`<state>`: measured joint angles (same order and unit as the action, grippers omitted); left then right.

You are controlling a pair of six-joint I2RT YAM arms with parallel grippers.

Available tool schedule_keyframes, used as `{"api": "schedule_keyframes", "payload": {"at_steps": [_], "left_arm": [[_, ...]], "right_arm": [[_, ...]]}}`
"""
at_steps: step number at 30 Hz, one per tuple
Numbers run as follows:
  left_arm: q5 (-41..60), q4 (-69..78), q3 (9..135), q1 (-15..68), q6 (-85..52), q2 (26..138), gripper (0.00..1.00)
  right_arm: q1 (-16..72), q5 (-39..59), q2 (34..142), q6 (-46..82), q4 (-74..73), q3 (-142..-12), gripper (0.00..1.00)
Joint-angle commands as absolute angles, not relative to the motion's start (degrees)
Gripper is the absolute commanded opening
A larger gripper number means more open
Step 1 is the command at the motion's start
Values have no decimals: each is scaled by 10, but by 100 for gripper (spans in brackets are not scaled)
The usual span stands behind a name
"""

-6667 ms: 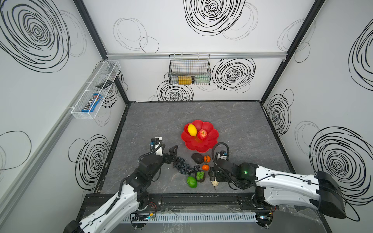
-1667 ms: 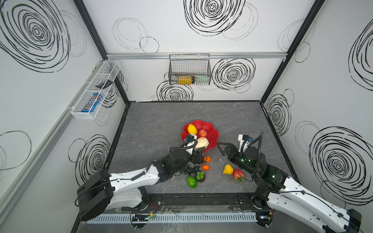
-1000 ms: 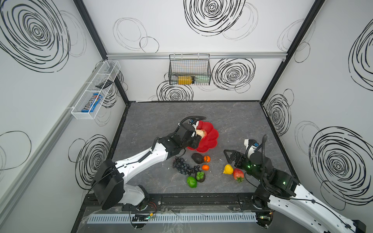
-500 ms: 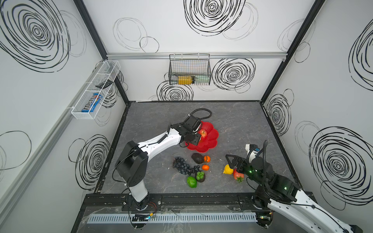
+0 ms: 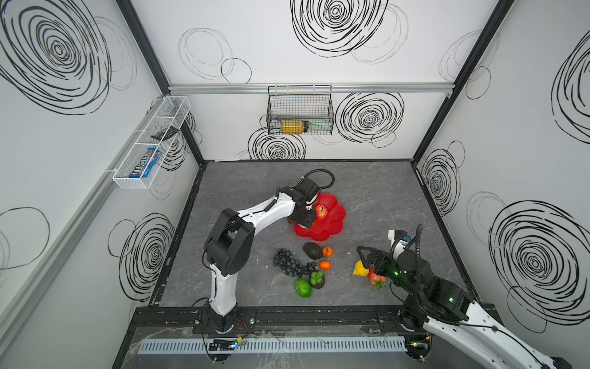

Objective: Place and organize the fake fruits in the fruit bowl
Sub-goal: 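Lower the cream fruit with the left gripper into the bowl beside the lemon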

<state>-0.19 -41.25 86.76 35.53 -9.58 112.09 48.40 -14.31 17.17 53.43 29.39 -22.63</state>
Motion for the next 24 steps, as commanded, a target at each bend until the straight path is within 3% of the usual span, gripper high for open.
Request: {"api": "schedule_keyframes", "payload": {"at_steps": [1,24], "left_arm": [[5,-443,897,346,-74,1138,59],[-32,-480,950,323,-48,1164,76]], "right_arm": [[482,-156,163,526,300,-221,97],[480,-149,163,535,305,-230,97]]}}
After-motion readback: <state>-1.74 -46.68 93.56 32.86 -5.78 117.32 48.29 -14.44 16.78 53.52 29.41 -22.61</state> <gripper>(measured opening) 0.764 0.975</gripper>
